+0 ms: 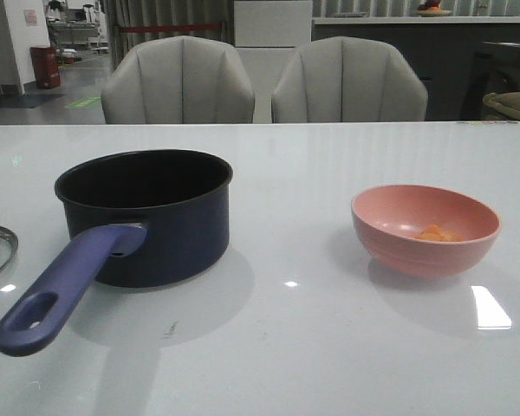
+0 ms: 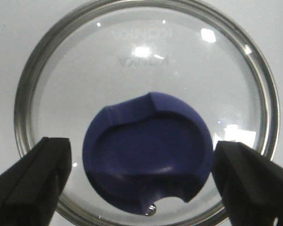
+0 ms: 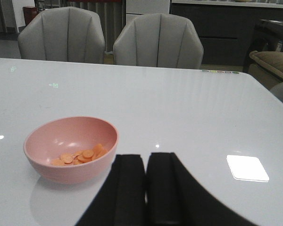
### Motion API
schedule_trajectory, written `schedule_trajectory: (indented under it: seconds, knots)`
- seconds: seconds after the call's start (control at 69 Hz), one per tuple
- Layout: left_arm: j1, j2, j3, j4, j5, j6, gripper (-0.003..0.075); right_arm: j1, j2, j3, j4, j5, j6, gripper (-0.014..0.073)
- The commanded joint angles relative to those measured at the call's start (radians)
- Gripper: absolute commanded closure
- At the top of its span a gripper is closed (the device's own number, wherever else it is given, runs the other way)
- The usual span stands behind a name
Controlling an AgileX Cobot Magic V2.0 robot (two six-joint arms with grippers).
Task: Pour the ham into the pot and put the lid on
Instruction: 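Set the glass lid down on the table beside the saucepan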
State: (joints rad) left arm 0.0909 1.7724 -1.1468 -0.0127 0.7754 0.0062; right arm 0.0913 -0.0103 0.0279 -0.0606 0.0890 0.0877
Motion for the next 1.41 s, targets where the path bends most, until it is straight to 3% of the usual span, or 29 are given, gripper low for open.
schedule_trajectory:
  seconds: [0.0, 0.449, 0.942, 1.392]
  knots:
    - [-0.012, -0.092, -0.025, 0.002, -0.018, 0.011, 0.0094, -0.004, -0.021, -0.006, -0.003, -0.077, -0.012, 0.0437]
    - [-0.091, -0.466, 0.048, -0.028, -0.176, 0.033, 0.0094, -0.004, -0.021, -0.006, -0.003, -0.077, -0.012, 0.0437]
    - [-0.129, -0.959, 0.320, -0.139, -0.389, 0.033, 0.0094, -0.004, -0.020, -0.006, -0.003, -0.077, -0.012, 0.0437]
    - [-0.289, -1.417, 0.548, -0.082, -0.353, 0.033, 0.0095, -0.004, -0.020, -0.006, -0.003, -0.077, -0.012, 0.0437]
